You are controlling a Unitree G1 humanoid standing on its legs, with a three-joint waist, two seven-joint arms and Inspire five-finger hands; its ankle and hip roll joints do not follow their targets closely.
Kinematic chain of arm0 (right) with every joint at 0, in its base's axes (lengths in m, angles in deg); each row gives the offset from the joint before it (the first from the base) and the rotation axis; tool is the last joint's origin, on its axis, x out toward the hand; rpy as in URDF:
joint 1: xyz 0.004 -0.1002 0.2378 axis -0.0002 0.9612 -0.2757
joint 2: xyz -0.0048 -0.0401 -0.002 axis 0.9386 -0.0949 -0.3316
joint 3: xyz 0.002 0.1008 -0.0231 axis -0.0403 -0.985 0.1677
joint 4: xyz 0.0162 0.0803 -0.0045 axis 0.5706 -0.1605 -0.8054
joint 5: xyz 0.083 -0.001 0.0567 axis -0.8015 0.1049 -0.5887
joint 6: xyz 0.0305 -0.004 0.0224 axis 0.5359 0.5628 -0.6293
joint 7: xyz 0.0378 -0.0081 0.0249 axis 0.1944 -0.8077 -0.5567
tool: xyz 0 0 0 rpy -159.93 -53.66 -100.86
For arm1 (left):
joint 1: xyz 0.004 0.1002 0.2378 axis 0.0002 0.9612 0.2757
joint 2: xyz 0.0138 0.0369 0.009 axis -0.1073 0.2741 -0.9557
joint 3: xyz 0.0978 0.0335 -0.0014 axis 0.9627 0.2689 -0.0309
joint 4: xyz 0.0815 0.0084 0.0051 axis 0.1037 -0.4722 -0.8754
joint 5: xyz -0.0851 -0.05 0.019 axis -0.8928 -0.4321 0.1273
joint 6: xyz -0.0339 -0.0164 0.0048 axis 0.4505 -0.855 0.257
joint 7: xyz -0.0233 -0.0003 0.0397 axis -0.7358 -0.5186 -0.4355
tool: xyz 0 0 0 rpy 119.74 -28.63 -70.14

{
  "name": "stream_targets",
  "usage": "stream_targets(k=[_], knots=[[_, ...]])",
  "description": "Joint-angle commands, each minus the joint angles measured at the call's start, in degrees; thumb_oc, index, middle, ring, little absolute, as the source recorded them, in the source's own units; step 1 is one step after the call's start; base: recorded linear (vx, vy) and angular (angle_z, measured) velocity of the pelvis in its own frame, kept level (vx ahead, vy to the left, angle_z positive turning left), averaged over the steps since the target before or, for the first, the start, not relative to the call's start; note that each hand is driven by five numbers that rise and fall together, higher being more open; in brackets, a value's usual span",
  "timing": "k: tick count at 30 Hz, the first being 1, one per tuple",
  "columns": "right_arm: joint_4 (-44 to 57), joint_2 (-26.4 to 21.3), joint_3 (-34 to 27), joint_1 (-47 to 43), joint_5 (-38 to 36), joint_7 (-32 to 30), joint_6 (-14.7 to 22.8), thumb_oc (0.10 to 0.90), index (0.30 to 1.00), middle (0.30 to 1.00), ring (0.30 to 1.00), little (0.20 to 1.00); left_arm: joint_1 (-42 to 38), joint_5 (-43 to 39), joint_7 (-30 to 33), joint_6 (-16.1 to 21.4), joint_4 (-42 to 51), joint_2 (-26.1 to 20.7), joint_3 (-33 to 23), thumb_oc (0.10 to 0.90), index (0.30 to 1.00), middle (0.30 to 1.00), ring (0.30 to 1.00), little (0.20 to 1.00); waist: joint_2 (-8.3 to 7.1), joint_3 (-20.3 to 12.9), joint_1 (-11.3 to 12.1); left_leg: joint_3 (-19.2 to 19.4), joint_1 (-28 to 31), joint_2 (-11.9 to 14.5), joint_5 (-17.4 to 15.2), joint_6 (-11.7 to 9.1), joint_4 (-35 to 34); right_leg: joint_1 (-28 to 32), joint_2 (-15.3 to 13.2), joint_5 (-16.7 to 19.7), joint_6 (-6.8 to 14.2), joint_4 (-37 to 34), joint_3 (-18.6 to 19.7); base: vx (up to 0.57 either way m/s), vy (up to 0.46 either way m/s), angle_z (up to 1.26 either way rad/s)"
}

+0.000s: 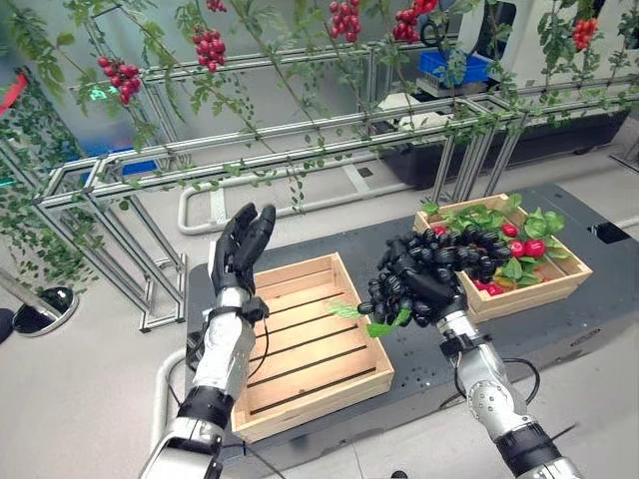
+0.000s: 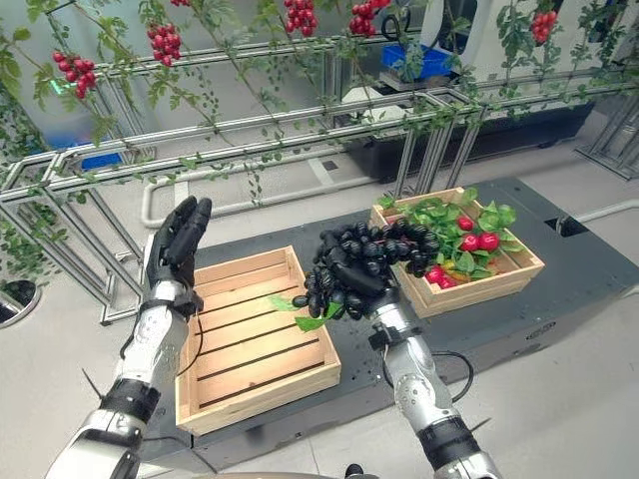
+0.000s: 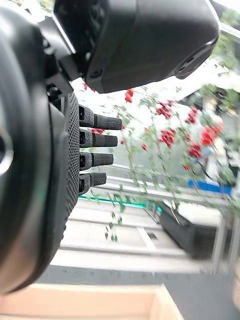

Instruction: Pick up the fruits from the basket on one side to the basket on the other side

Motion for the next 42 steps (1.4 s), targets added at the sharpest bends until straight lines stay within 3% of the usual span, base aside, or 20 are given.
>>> stream_targets(k=[1,8,10,11,13,14,15,17,18,19,26,33,35,36,37,38,40,42], knots=[[8.4,1.4,-6.2,-3.1,2.9,6.8,7.2,0.400,0.300,0.300,0.300,0.300,-2.6,1.0,-6.3,3.8,3.4,-3.4,-0.4,0.800,0.900,0.900,0.900,0.900,-1.89,-3.5,-0.3,-0.2,2.5,0.8,-8.2,-0.2,0.5,2.5,-2.3,-4.3,0.6,0.4,-0.6,0.02,-0.050,-0.06],[10.3,0.7,-11.0,2.4,3.5,6.1,7.7,0.400,0.300,0.300,0.300,0.300,7.8,-8.2,-12.1,2.6,7.8,0.2,-2.6,0.800,0.900,0.900,0.900,0.900,-3.09,-2.2,-0.3,0.2,3.3,1.6,-8.1,0.0,0.5,3.8,-1.1,-4.6,-0.7,0.4,0.2,0.01,-0.122,-0.08],[11.0,0.1,-12.7,3.0,2.0,5.1,7.1,0.400,0.300,0.300,0.300,0.300,11.4,-8.8,-13.4,1.9,7.8,0.6,-2.4,0.800,0.900,0.900,0.900,0.900,-3.78,-1.9,-0.3,1.1,4.7,1.5,-7.7,-0.2,0.5,3.7,-0.2,-4.7,-1.5,0.4,2.3,-0.02,-0.087,-0.08],[11.1,-0.2,-13.1,3.0,2.1,5.1,6.8,0.400,0.300,0.300,0.300,0.300,12.4,-9.1,-13.9,1.9,7.9,0.7,-2.6,0.800,0.900,0.900,0.900,0.900,-4.15,-1.5,0.0,0.6,4.0,1.4,-8.5,-0.5,4.2,3.8,-0.1,-4.4,-1.8,0.4,3.3,-0.02,-0.021,-0.16],[10.3,-1.6,-13.3,1.9,1.0,5.8,6.1,0.400,0.300,0.300,0.300,0.300,13.7,-9.8,-13.6,2.6,8.5,0.6,-3.1,0.800,0.900,0.900,0.900,0.900,-4.64,-0.4,1.2,-4.6,-0.3,-0.3,-9.3,-0.6,14.8,3.5,0.2,-3.6,-2.4,0.4,6.2,-0.08,0.047,-0.37],[10.0,-2.7,-12.1,-0.2,-0.3,6.6,4.8,0.400,0.300,0.300,0.300,0.300,14.4,-10.7,-12.1,3.4,10.1,0.4,-3.8,0.800,0.900,0.900,0.900,0.900,-4.14,1.3,3.4,-15.6,-2.9,-4.6,-8.1,0.6,12.7,2.7,0.9,-2.6,-2.6,1.6,9.7,-0.19,0.138,-0.69],[9.3,-2.9,-10.6,-2.0,0.1,6.8,5.8,0.400,0.300,0.300,0.300,0.300,14.3,-10.9,-12.0,4.4,10.6,0.2,-3.9,0.800,0.900,0.900,0.900,0.900,-3.80,2.1,4.4,-20.3,-2.5,-5.8,-7.2,1.1,8.2,2.0,1.3,-2.5,-2.4,2.6,10.9,-0.24,0.199,-0.76],[7.6,-2.6,-8.8,-5.4,0.6,5.4,6.9,0.400,0.300,0.300,0.300,0.300,12.2,-9.4,-12.0,4.7,10.2,-0.5,-3.8,0.800,0.900,0.900,0.900,0.900,-3.30,3.0,4.4,-18.0,-2.3,-6.0,-9.6,2.3,9.2,0.1,0.9,-2.9,-1.8,4.8,11.5,-0.14,0.160,-1.61],[7.6,-2.6,-8.8,-5.5,0.6,5.4,6.9,0.400,0.300,0.300,0.300,0.300,12.2,-9.4,-12.0,4.7,10.1,-0.5,-3.8,0.800,0.900,0.900,0.900,0.900,-3.29,3.0,4.5,-17.9,-2.3,-6.0,-9.6,2.3,9.3,0.1,0.9,-2.9,-1.8,4.8,11.5,-0.14,0.208,-1.89],[9.5,-1.9,-7.9,-4.6,0.9,5.1,7.1,0.400,0.300,0.300,0.300,0.300,9.8,-7.5,-10.5,6.3,9.8,-1.3,-1.9,0.800,0.900,0.900,0.900,0.900,-2.96,3.4,3.5,-17.3,-1.8,-6.3,-10.0,2.8,8.3,-1.2,-0.2,-1.4,-0.3,4.4,11.7,-0.11,0.170,-1.07],[9.3,-1.4,-8.1,-2.1,2.6,5.8,6.0,0.400,0.300,0.300,0.300,0.300,8.6,-7.2,-9.9,7.8,9.2,-2.3,-2.2,0.800,0.900,0.900,0.900,0.900,-2.17,1.7,1.8,-14.0,-0.2,-6.6,-11.3,4.0,5.7,-2.4,-0.4,0.6,0.9,1.3,14.0,-0.07,0.159,-0.47],[10.6,-2.8,-8.5,-0.1,6.2,2.8,3.6,0.400,0.300,0.300,0.300,0.300,5.0,-3.4,-7.9,8.1,7.2,-2.5,-1.0,0.800,0.900,0.900,0.900,0.900,-2.48,3.0,-1.1,-9.2,-1.1,-8.5,-15.7,5.9,11.3,-6.0,-2.0,3.0,2.5,3.1,17.9,-0.12,0.199,-0.17],[9.9,-3.1,-8.9,1.6,5.7,3.4,2.7,0.400,0.300,0.300,0.300,0.300,4.9,-1.7,-6.2,8.1,6.8,-2.7,-0.3,0.800,0.900,0.900,0.900,0.900,-2.60,4.0,-1.4,-7.5,-1.3,-9.0,-16.3,6.0,12.5,-7.0,-3.5,5.5,2.9,2.6,16.2,-0.14,0.216,-0.33],[9.2,-3.1,-9.1,2.1,4.8,3.7,1.2,0.400,0.300,0.300,0.300,0.300,5.4,-0.7,-5.1,7.7,6.9,-3.1,-0.1,0.800,0.900,0.900,0.900,0.900,-2.52,4.7,-1.3,-6.8,-0.6,-9.0,-15.9,5.8,11.8,-6.9,-4.5,7.2,3.2,1.7,13.3,-0.08,0.096,-0.38],[8.2,-2.9,-8.9,2.4,4.3,4.8,-0.2,0.400,0.300,0.300,0.300,0.300,6.3,-0.8,-4.2,6.8,7.6,-3.6,-0.2,0.800,0.900,0.900,0.900,0.900,-2.55,5.1,-0.5,-5.3,0.0,-8.8,-15.1,5.2,10.9,-7.3,-5.4,9.1,3.7,1.3,9.3,-0.18,0.118,-0.77],[6.7,-2.0,-8.2,2.4,4.0,6.7,-1.6,0.400,0.300,0.300,0.300,0.300,9.1,-1.2,-2.9,5.6,9.6,-4.6,-1.2,0.800,0.900,0.900,0.900,0.900,-1.69,6.1,1.2,-2.3,1.7,-7.6,-12.4,4.2,7.2,-8.8,-6.5,10.8,4.6,7.5,1.2,-0.18,0.074,-1.01],[5.8,-1.2,-7.3,2.4,3.9,7.3,-1.7,0.400,0.300,0.300,0.300,0.300,10.8,-1.5,-3.3,4.7,10.8,-5.2,-2.0,0.800,0.900,0.900,0.900,0.900,-0.96,6.4,2.1,-1.5,2.5,-6.6,-10.4,4.1,4.7,-9.6,-6.7,9.9,4.4,12.6,-0.6,-0.18,0.044,-1.30],[4.8,0.6,-5.8,3.1,5.4,5.7,-0.8,0.400,0.300,0.300,0.300,0.300,12.6,-2.7,-5.8,2.6,11.1,-5.4,-2.0,0.800,0.900,0.900,0.900,0.900,0.11,6.0,2.6,-3.0,2.3,-5.6,-7.5,4.7,0.8,-9.3,-5.0,5.1,2.6,21.5,0.5,-0.20,0.007,-1.23]])
